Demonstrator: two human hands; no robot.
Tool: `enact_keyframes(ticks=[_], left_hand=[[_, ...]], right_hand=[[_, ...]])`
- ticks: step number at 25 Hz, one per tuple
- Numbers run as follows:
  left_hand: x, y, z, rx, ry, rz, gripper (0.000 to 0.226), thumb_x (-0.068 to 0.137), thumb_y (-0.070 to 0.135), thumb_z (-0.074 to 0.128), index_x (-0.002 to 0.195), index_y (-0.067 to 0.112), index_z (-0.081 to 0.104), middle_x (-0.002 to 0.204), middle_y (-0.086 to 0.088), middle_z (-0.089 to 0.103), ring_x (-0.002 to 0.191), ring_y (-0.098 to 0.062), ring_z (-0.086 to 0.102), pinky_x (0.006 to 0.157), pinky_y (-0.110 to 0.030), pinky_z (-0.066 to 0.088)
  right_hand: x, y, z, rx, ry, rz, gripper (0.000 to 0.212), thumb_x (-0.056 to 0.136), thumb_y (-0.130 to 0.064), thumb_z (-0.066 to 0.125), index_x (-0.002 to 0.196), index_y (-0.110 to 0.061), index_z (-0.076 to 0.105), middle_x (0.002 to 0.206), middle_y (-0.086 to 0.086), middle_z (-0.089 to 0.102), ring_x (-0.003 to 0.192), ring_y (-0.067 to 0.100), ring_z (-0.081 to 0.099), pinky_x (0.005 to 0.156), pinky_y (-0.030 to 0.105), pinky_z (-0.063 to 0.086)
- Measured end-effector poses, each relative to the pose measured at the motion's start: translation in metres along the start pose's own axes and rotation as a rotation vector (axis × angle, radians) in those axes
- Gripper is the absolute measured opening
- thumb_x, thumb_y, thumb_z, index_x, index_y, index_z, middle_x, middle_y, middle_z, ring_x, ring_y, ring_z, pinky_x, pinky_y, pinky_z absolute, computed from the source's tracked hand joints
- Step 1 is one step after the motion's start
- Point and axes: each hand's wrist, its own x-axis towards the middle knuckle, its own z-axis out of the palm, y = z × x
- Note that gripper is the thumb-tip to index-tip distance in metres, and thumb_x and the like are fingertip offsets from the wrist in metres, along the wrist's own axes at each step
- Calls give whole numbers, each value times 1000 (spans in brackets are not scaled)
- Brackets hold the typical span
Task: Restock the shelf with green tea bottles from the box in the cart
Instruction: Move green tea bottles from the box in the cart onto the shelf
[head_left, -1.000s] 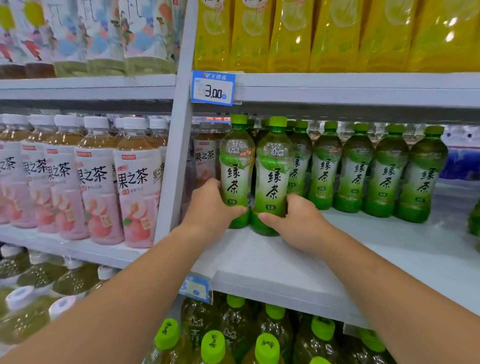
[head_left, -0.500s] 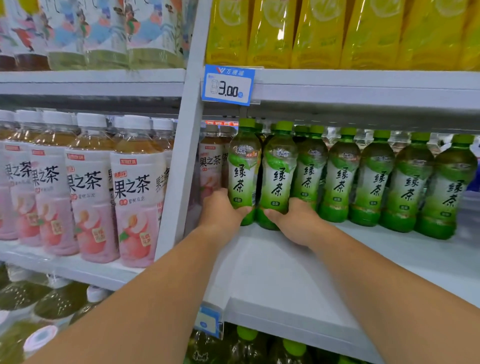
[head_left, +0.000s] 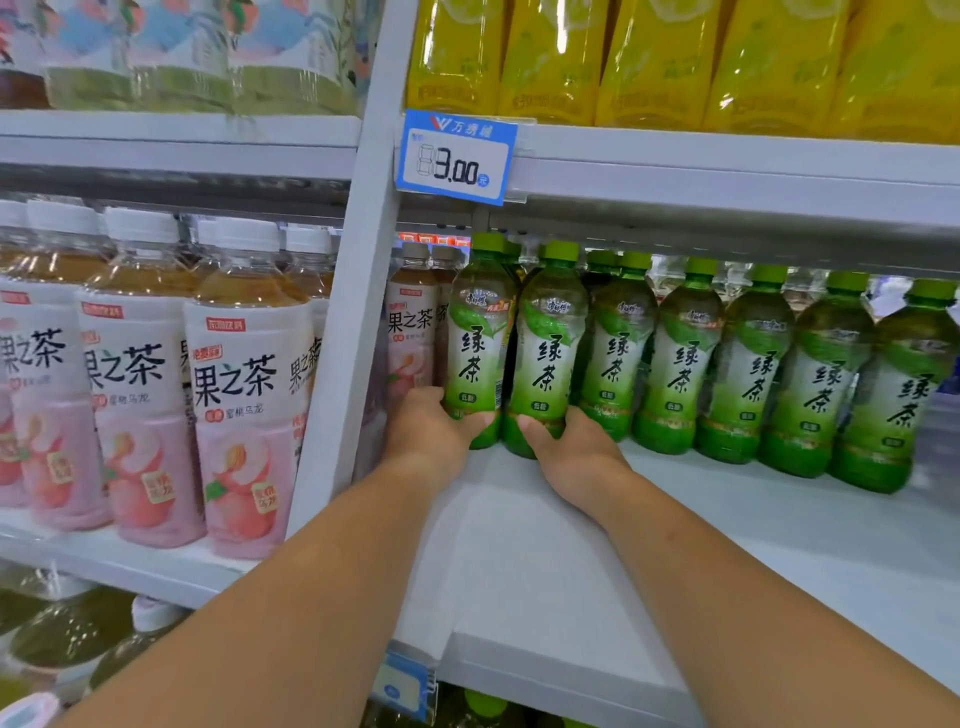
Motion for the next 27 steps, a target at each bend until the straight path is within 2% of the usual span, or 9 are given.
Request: enact_keyframes(ticks=[3,6,10,13,18,23,27], left_hand=[[-2,-1,0,55,20,14,29,84,25,79,108,10,74,105,-7,75,91,-22,67,75,-22,44],[-2,-1,0,86,42,9,32,83,21,80,110,8,71,109,-8,74,99,-26,67,80,-25,46],[-2,-1,1,60,46,-14,30,83,19,81,109,8,70,108,-8,73,96,-26,66,79,-25,45],[-5,2,-1,38,30,-23,30,84,18,80,111,8,70,107,-6,72,93,-23,64,79,-23,42],[-8,5,-3,3,25,-49,30,84,18,80,111,9,70,101,-4,70,87,-19,60,77,-21,40],[-7,8,-4,41,13,-67,28,81,31,81,100,13,73,97,-3,73,90,-23,67,76,-24,46],[-12,11,-4,100,30,-46,30,82,35,76,101,12,73,98,-6,73,91,-26,65,73,-26,43]], right_hand=[[-1,-1,0,-2,14,11,63,91,-66,46,134,-21,52,135,4,58,122,30,54,99,41,46],[-4,-1,-3,37,36,6,55,91,-63,50,129,-24,58,127,1,63,116,28,57,95,37,47],[-8,2,-6,138,51,-9,38,91,-52,60,117,-24,66,109,-3,68,97,22,59,90,34,50],[-9,2,-8,160,67,-14,37,88,-50,66,113,-23,70,101,-5,69,90,18,59,80,29,47],[-11,2,-9,195,63,7,39,86,-51,68,114,-24,70,106,-4,70,96,20,62,85,32,51],[-10,0,-9,250,73,17,42,82,-49,72,115,-23,67,107,-4,70,96,21,64,82,32,52],[-14,0,-12,282,62,6,41,83,-43,71,118,-23,64,108,-3,67,100,21,63,88,34,52]])
